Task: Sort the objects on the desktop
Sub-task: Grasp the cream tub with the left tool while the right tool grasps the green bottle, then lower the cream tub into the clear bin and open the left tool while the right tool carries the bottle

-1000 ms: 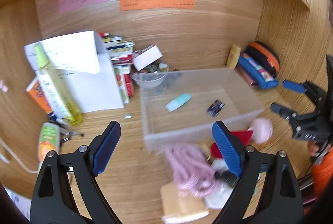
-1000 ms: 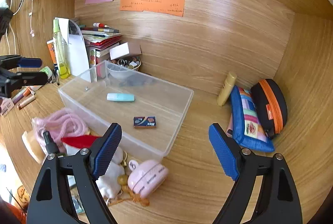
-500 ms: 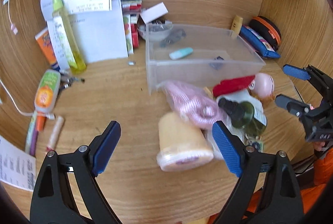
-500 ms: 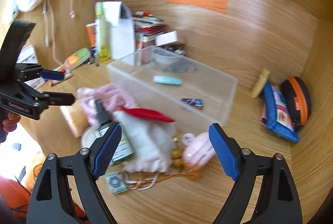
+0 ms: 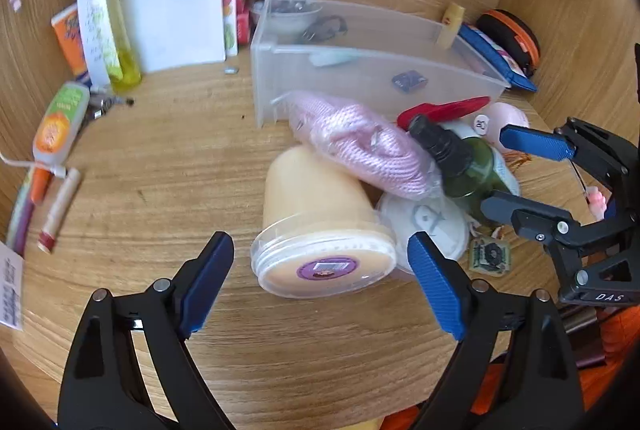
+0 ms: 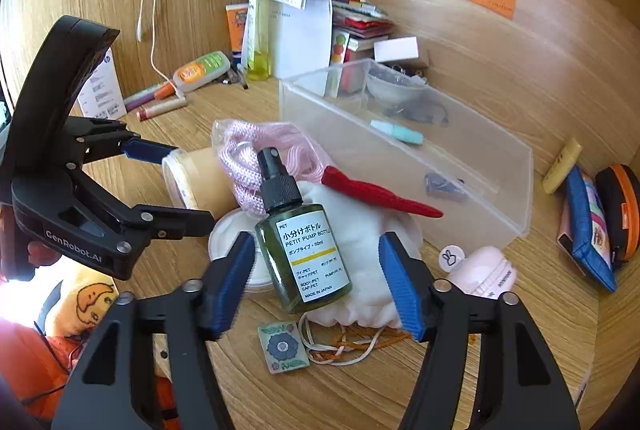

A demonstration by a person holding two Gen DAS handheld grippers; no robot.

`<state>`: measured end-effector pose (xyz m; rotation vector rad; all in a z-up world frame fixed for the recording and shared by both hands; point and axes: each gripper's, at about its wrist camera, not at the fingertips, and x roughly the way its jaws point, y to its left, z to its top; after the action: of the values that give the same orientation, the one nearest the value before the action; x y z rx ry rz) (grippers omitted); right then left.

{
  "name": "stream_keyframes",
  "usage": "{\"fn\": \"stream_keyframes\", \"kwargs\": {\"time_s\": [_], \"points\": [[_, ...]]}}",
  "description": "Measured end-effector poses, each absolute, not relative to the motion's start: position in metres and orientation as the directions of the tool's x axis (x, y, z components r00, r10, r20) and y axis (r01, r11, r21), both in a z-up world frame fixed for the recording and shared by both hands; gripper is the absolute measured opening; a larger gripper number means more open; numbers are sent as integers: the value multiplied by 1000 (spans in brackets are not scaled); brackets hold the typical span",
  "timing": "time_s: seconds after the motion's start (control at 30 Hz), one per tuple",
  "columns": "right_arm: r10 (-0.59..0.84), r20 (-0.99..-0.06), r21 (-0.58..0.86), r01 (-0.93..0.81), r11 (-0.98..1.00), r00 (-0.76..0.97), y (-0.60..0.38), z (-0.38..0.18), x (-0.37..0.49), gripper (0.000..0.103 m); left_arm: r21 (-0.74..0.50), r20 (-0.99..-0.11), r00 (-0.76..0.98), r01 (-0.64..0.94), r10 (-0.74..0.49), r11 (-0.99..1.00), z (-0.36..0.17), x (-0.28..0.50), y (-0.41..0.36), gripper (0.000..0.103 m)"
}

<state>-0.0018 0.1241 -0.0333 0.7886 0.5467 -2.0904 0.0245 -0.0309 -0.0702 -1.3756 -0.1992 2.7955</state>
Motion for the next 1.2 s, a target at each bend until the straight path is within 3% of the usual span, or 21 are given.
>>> {"fn": "stream_keyframes", "kwargs": {"time_s": [0.37,0.43,0.5,0.93,1.2], "points": [[-507,-743,-93,818,-568,-437,107,-47,-11,56,-228,-743,-665,147,74,-963,-79,25,-47,82],[-507,-744,-89,817,-570,-435,105,-49,-11,54,-215,-746,-664,159,57,-964,-80,27,-50,79],[-508,-743,-86,814,-574,-436,104,-50,-11,45,-175,-754,-657,179,14,-968,-83,29,-53,73],[-577,-699,9,802,-598,-422,119,-33,-19,39,-183,-743,-669,227,-16,-957,-86,20,-72,68],[-609,-667,38,797,-603,-429,126,-21,-25,39,-177,-680,-730,257,-71,-950,-64,30,-85,60]]}}
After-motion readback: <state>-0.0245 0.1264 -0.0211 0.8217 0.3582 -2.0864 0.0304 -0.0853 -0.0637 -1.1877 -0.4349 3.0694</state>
